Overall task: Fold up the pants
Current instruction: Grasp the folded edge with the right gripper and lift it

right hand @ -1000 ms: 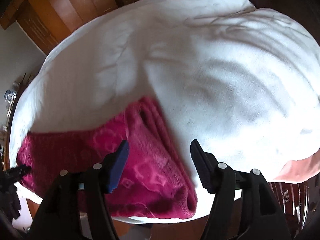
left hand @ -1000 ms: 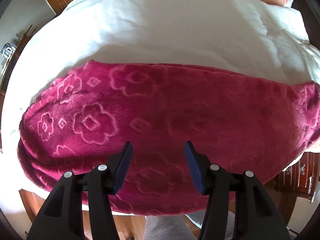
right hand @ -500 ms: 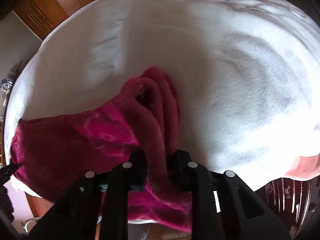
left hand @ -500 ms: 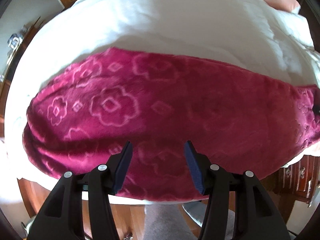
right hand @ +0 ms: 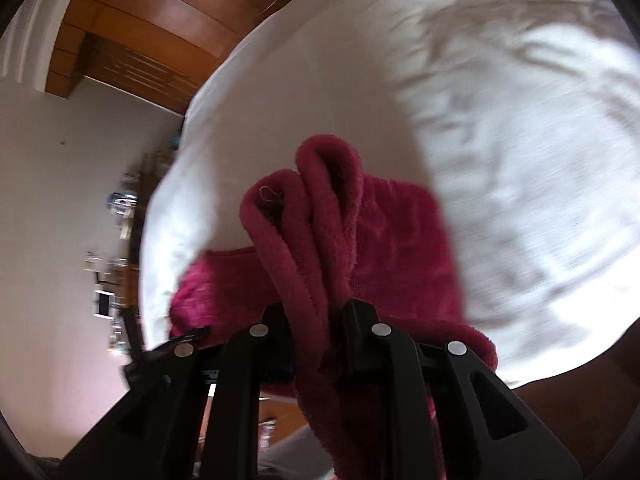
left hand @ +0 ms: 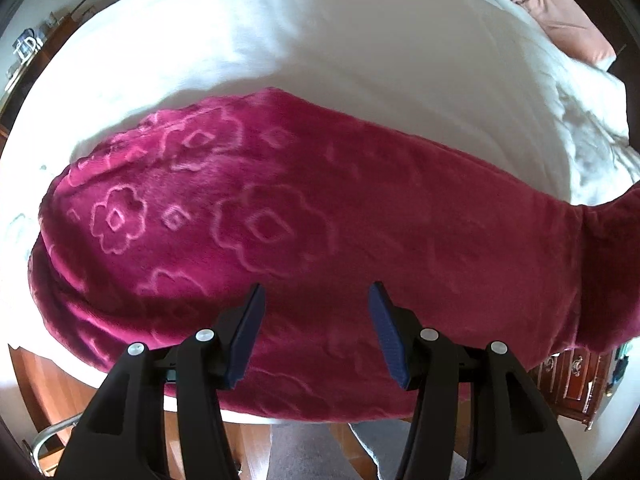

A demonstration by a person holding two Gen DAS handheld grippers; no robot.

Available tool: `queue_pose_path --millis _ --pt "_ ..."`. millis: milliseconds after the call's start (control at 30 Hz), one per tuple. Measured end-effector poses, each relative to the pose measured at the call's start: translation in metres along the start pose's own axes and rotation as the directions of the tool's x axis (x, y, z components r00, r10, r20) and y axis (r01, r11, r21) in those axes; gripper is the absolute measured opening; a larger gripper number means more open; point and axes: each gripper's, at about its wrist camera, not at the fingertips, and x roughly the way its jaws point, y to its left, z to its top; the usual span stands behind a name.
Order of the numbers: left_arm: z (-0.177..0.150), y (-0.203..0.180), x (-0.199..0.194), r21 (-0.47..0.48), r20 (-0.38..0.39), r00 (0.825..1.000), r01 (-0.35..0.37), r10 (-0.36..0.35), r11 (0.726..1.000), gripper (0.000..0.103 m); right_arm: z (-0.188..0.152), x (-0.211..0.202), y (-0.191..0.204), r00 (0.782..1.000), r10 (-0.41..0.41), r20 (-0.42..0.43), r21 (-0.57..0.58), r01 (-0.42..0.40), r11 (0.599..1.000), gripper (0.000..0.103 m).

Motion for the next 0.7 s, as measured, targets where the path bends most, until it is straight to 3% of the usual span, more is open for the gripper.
queue_pose_path --millis 133,367,533,700 --pt "0.009 0.028 0.002 -0.009 -0.001 1.000 0.021 -0.021 1.000 0.054 -0.009 0.038 0.038 0.998 0.046 -0.041 0.019 -0.045 0.999 0.017" --pt "0.021 0.082 0.005 -0.027 -0.007 0.999 0.036 -0.036 0.999 0.054 -0.040 0.114 0.094 0.989 0.031 -0.145 -0.001 -0.031 1.000 0.017" --pt "0.028 0.119 0.010 -0.042 -0.015 0.999 0.040 -0.041 0.998 0.054 -0.052 0.152 0.105 0.984 0.022 -0.177 0.019 -0.018 1.000 0.017" --pt "0.029 0.147 0.019 -0.052 -0.036 0.998 0.042 -0.044 0.998 0.054 -0.059 0.187 0.106 0.977 -0.051 -0.205 0.033 0.059 0.998 0.017"
